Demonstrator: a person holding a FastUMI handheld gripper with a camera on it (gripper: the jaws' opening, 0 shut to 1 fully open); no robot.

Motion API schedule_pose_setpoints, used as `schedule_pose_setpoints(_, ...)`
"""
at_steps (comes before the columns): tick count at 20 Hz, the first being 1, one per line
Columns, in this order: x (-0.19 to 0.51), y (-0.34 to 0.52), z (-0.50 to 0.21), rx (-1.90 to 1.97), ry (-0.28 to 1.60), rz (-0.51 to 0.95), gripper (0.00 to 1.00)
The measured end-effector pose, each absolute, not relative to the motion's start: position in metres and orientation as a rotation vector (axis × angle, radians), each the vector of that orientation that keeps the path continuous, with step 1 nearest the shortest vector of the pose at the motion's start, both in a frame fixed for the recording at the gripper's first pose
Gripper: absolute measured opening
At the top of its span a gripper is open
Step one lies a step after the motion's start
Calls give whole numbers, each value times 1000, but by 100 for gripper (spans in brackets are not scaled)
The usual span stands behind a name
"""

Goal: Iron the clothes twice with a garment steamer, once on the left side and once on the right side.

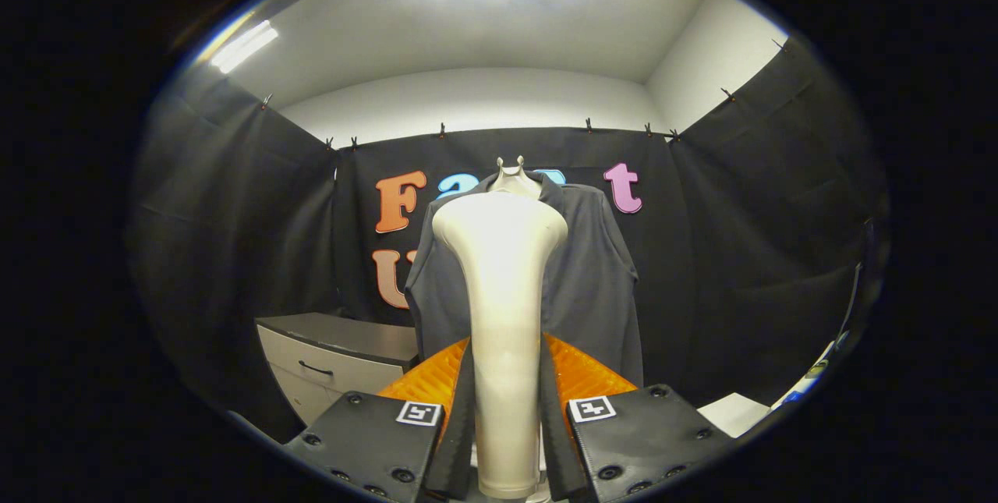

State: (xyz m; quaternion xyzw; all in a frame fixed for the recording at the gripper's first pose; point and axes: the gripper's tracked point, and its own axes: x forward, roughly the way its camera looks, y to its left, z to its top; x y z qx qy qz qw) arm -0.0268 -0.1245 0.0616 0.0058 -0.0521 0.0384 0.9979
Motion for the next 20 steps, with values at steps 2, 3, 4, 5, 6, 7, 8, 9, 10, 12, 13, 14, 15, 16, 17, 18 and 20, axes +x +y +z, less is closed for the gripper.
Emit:
schedule_pose_setpoints(2, -29, -126, 61, 17, -107, 77, 46)
schedule_pose_setpoints(3, -29, -126, 61, 21, -107, 76, 46)
schedule_pose_setpoints(4, -29, -127, 61, 25, -108, 74, 46)
schedule_pose_setpoints(5, -29, -128, 61, 26, -108, 74, 46)
schedule_pose_setpoints(6, -29, -128, 61, 26, -107, 76, 46)
schedule_pose_setpoints(7, -29, -128, 60, 28, -104, 76, 46)
schedule_pose_setpoints(8, -29, -129, 59, 30, -102, 75, 46)
schedule_pose_setpoints(9, -29, -129, 58, 32, -99, 75, 46)
schedule_pose_setpoints(10, -29, -129, 56, 34, -97, 74, 46)
schedule_pose_setpoints(12, -30, -128, 53, 31, -90, 72, 46)
schedule_pose_setpoints(13, -31, -127, 54, 32, -89, 75, 46)
schedule_pose_setpoints(14, -31, -126, 54, 33, -89, 79, 46)
schedule_pose_setpoints(15, -32, -125, 54, 33, -87, 79, 46)
schedule_pose_setpoints(16, -32, -125, 53, 32, -86, 80, 46)
schedule_pose_setpoints(17, -32, -124, 53, 32, -85, 81, 46)
schedule_pose_setpoints(18, -33, -123, 53, 33, -85, 81, 46)
schedule_pose_setpoints(20, -33, -123, 51, 34, -79, 81, 46)
